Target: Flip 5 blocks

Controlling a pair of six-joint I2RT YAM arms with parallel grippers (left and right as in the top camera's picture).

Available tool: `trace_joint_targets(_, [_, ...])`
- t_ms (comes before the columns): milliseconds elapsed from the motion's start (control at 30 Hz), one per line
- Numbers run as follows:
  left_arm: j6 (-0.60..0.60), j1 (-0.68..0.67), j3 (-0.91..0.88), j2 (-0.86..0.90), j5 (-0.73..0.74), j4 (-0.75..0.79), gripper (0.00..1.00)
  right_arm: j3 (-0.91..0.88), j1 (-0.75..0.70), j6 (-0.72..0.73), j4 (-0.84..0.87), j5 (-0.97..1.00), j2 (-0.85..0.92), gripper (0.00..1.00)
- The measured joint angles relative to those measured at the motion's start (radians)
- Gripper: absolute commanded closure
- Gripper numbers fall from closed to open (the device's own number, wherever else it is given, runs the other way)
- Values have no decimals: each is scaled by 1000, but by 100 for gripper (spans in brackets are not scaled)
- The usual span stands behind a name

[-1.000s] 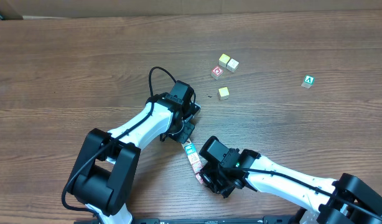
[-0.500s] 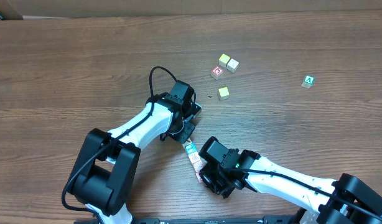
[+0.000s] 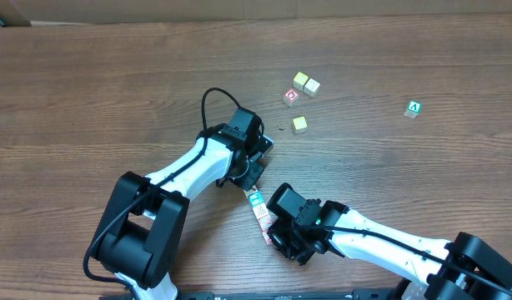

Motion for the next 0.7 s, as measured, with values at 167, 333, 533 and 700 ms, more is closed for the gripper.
trace_joint_targets(167, [0,0,0,1,3,1,96,0,0,0,2,10,0,96])
trace_joint_targets(333, [0,0,0,1,4,2,96,0,0,0,9,10,0,96])
trace_joint_targets(533, [4,-3,0,1,6,5,96,0,0,0,10,10,0,96])
trace_joint_targets(700, [7,-18,0,2,5,17,96,0,21,0,18,10,0,96])
